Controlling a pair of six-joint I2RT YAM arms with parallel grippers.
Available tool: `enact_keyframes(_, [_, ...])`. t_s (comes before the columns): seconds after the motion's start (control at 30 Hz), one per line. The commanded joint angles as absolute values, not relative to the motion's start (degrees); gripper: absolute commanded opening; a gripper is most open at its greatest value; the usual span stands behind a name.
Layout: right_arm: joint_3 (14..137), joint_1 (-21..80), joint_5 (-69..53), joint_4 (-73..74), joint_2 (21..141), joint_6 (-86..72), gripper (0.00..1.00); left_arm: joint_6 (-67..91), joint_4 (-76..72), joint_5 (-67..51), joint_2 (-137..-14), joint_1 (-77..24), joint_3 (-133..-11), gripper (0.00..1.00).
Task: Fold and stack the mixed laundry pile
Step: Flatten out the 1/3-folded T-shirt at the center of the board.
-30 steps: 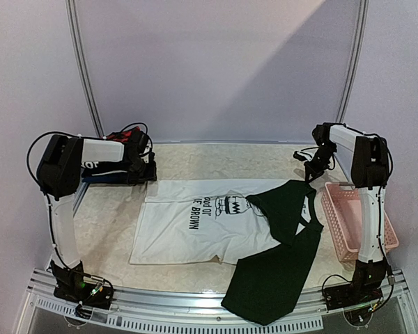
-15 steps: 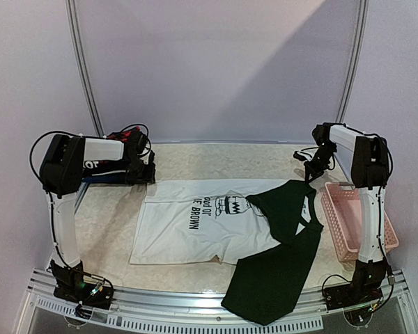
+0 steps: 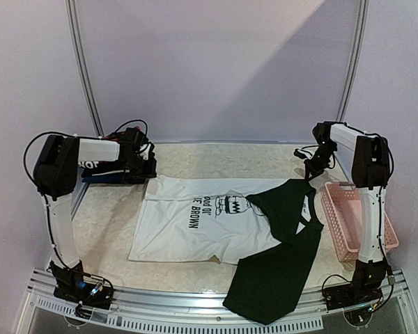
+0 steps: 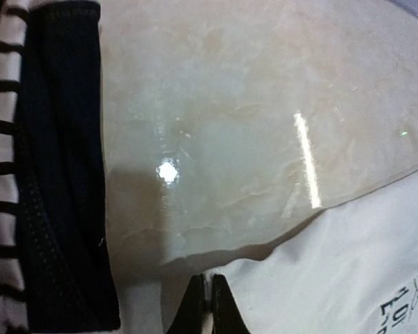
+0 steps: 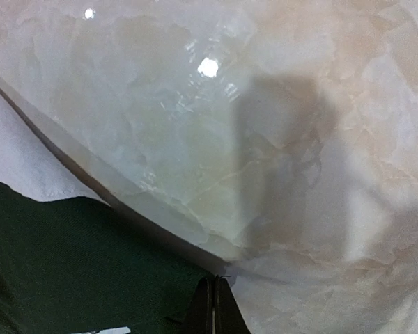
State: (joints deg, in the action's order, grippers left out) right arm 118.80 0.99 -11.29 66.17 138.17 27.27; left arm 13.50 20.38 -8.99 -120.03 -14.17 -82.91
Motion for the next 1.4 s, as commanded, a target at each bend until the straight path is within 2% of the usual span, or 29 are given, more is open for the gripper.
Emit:
enact_keyframes(0.0, [120.93, 0.45, -13.28, 63.08, 129.23, 25.57, 0.00, 11.94, 11.60, -11.31, -106.86, -13.67, -77.94, 0.00])
enact_keyframes(0.3, [121.49, 0.46, -15.24, 62.41, 116.63, 24.45, 0.00, 9.74, 10.85, -11.08, -89.89, -13.81, -72.34, 0.00])
enact_keyframes(0.67, [122.83, 0.46, -18.08, 58.98, 98.04, 23.83, 0.00, 6.28, 14.29, -8.83, -71.56, -15.56, -71.46, 0.00])
enact_keyframes(1.17, [122.88, 0.46, -33.06, 61.27, 75.33, 25.08, 0.00, 1.59, 28.74, -0.71, -48.59, -24.08, -78.85, 0.00])
enact_keyframes(1.37, [125.27, 0.50, -38.88, 60.84, 66.56, 22.92, 0.00, 1.15, 39.42, -3.28, -44.29, -24.46, -88.96, 0.00])
